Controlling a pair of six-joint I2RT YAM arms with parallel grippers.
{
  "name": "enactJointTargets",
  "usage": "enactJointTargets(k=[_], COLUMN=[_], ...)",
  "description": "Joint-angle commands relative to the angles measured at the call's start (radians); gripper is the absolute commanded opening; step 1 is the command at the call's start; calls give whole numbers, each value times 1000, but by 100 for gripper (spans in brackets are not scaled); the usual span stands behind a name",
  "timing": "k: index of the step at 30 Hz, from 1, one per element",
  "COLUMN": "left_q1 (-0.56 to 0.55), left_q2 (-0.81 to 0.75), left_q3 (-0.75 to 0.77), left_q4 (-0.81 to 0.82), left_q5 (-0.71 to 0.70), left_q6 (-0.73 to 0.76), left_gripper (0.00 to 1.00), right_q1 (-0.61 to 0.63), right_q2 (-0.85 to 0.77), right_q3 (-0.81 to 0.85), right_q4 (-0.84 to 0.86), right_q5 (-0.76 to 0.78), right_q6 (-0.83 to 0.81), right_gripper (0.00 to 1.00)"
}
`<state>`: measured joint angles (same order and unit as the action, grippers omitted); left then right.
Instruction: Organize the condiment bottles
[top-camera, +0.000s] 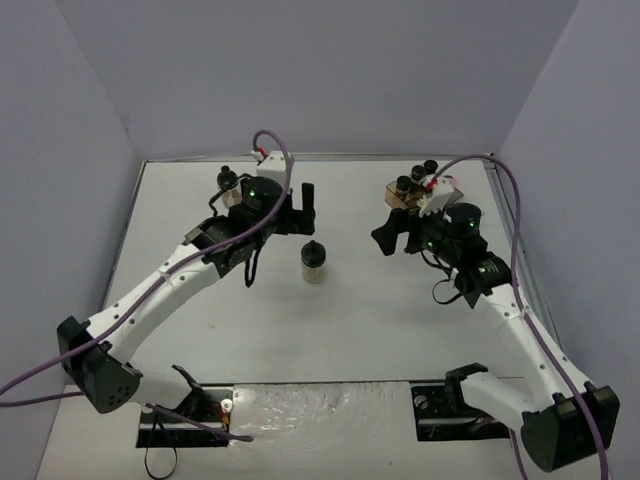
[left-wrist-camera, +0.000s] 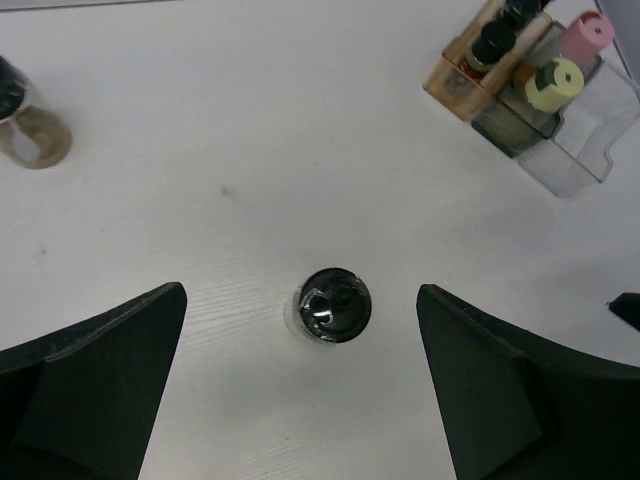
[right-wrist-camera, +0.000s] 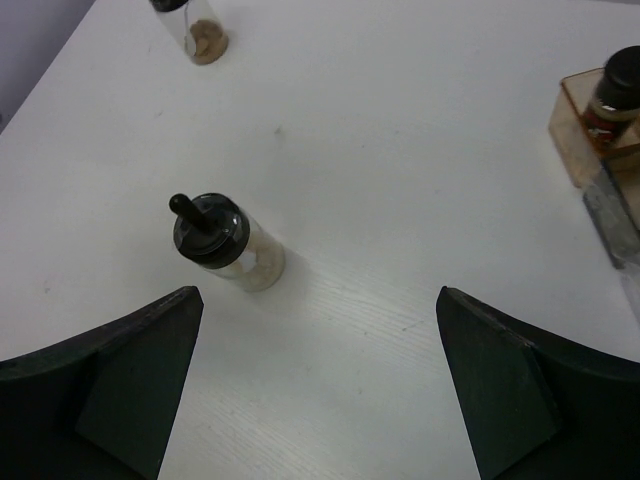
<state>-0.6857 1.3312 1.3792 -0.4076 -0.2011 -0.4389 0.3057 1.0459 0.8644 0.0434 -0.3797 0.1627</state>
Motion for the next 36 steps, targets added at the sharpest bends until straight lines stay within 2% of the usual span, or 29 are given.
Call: enactJointTargets(k=[1,5,10,17,28,36], left_q1=[144,258,346,378,377,378], left_q2=[-158,-274,-355,-410,-409,-408], left_q3=[-26,-99,-196,-322,-331,-331], left_q4=[-62,-84,-68,-10,-14,-15], left_q5=[-7,-20,-43,-97,-98,-99], left_q6=[31,99,150,175,181,184], left_gripper=[97,97,97,97,97,97], right_q1=[105,221,309,340,342,345], right_q2=[117,250,406,524,534,549], right_q3=[58,86,131,180,209,233], right_q4=[100,159,220,254,242,232], right_q5=[59,114,160,185,235,157], right_q6=[-28,-42,-55,-99,-112,-147], right_gripper=[100,100,100,99,97,95])
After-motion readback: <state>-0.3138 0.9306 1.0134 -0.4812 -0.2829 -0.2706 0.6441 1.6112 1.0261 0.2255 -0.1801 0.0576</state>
